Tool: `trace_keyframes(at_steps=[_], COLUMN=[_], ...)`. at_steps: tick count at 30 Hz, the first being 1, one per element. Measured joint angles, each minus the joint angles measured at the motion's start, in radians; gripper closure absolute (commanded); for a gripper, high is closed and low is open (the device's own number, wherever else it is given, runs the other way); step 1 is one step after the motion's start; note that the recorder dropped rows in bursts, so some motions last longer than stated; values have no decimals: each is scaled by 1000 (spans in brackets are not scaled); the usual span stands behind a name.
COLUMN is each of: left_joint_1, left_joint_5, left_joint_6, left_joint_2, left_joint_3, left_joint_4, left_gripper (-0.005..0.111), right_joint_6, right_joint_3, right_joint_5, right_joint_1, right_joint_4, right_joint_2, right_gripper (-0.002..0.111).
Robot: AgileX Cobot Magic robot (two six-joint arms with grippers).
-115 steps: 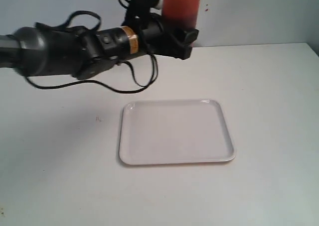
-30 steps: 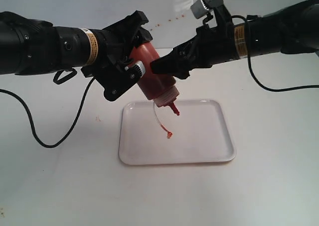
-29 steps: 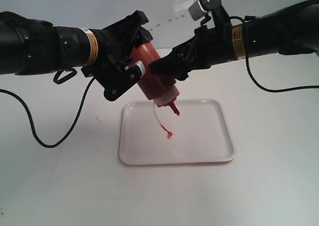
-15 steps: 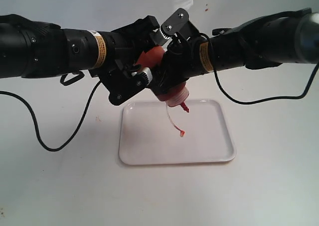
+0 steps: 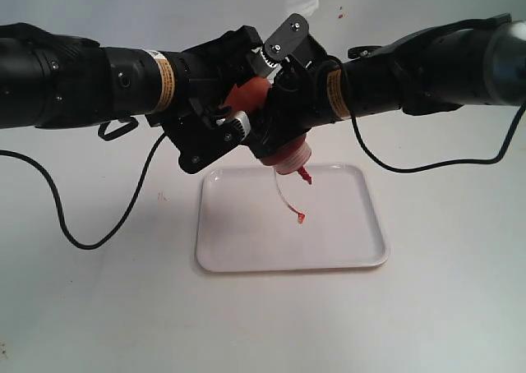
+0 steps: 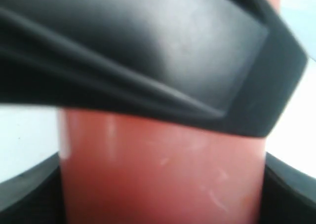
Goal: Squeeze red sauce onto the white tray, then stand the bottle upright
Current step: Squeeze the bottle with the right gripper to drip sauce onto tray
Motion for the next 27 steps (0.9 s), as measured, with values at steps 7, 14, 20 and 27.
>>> trace_keyframes(at_steps=[7,14,20,27], left_joint_1=[0,0,0,0], left_joint_5=[0,17,25,25], left_joint_6=[19,68,93,99], left_joint_2=[0,0,-2,-2], left_joint_3=[0,0,0,-6], left_joint_4=[-9,-13,-13,-16], left_gripper=[107,107,107,107], right_joint_6=[-2,-4,-6,-14], right_joint_3=[0,0,0,0], right_joint_5=[2,32,17,-11], right_joint_1=[0,0,0,0], right_joint_4=[0,0,8,26], right_joint_2=[0,4,6,8], right_gripper=[16,14,38,107])
